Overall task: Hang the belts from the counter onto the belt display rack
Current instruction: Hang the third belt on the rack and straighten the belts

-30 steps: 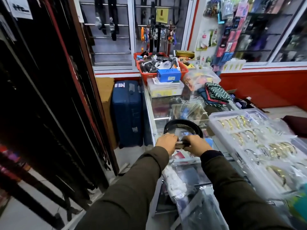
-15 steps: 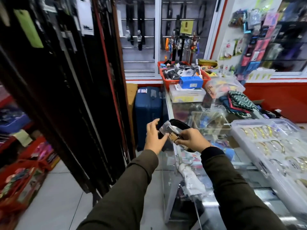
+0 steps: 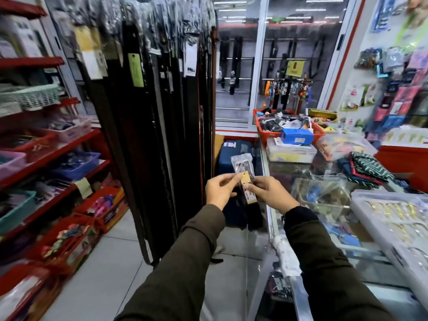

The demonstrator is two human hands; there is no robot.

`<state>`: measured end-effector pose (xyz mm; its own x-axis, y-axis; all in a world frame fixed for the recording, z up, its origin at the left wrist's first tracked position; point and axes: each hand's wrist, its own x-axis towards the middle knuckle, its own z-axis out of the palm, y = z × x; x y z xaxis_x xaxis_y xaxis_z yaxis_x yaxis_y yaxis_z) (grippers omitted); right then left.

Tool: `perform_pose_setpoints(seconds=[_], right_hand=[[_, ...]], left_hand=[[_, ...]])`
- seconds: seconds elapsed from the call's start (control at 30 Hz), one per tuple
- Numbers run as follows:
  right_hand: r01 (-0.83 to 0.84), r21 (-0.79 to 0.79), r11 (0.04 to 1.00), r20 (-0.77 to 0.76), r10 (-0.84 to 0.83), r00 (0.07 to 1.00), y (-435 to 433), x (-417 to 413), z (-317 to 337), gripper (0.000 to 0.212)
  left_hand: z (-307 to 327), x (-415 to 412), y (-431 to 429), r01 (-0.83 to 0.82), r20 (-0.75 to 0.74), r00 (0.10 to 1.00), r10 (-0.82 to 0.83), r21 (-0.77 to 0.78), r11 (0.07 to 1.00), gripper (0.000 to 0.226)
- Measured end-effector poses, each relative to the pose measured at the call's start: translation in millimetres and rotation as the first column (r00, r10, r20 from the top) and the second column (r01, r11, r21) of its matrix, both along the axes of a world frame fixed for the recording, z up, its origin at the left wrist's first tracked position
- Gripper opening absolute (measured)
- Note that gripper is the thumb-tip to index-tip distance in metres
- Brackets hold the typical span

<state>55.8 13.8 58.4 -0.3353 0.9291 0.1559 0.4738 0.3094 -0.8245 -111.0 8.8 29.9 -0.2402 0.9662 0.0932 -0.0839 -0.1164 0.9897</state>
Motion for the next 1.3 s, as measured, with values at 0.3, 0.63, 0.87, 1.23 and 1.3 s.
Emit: perform_pose_setpoints(seconds=[0.3, 0.63, 0.87, 1.23, 1.3], right_hand=[[0.054, 0.030, 0.998, -0.498, -0.032, 0.867, -11.0, -44.5, 66.5, 0.028], [-0.085, 0.097, 0.992, -0.687, 0.128, 0.715, -4.9, -92.0, 149.1, 0.025], [-0.090, 0.213, 0.973, -0.770, 0.224, 0.598, 2.3, -118.3, 217.5, 0.031], [-0.035, 0.254, 0.967, -0.807, 0.232, 0.543, 25.4, -116.9, 295.6, 0.032], [-0.047, 0.234, 0.971, -0.801, 0.220, 0.557, 31.0, -114.8, 298.0, 0.034]], left_hand=[[83.9, -33.2, -24.3, -0.122, 0.149, 0.985, 0.089, 0.235, 0.964, 0.017], [177.4, -77.5, -40.9, -0.054, 0.248, 0.969, -0.013, 0.261, 0.964, 0.035], [255.8, -83.5, -37.8, -0.104, 0.258, 0.966, -0.003, 0.397, 0.912, 0.033], [339.8, -74.2, -15.0, -0.118, 0.238, 0.971, 0.005, 0.463, 0.879, 0.032], [342.6, -74.0, -9.1, -0.119, 0.237, 0.972, 0.012, 0.444, 0.888, 0.032]])
